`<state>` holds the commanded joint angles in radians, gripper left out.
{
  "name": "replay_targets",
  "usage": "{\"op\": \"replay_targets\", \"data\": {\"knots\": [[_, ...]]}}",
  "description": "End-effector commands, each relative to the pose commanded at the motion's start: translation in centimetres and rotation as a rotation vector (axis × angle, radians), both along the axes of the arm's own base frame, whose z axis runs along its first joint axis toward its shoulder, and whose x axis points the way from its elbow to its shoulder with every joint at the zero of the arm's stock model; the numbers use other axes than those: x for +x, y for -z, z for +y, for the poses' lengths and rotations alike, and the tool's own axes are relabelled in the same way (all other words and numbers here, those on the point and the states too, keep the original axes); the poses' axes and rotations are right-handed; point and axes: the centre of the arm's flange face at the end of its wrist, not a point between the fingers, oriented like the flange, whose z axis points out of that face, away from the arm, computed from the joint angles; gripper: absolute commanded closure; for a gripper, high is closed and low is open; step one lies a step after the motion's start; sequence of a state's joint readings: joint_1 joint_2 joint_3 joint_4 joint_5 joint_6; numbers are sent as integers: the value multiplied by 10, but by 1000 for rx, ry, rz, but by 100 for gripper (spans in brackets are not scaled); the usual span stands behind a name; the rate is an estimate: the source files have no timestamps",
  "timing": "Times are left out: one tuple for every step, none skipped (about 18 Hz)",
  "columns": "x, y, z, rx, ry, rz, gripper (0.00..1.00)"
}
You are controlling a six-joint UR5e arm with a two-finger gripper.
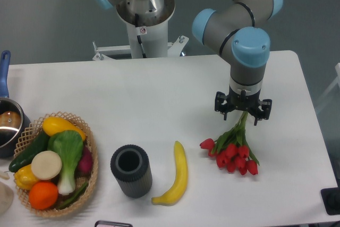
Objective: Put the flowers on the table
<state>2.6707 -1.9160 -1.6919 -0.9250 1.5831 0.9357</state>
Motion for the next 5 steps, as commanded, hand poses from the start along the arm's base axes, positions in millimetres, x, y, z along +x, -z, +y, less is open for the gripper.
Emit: {"op": "replay_targets", "data": {"knots": [[-1, 1, -2, 1, -4, -2, 0], [-3, 1, -4, 1, -7, -1, 0], [-4, 1, -6, 1, -12, -1, 0], [-6, 2, -9, 0, -18, -3, 0], [-8, 2, -11, 1, -21, -4, 0]]}}
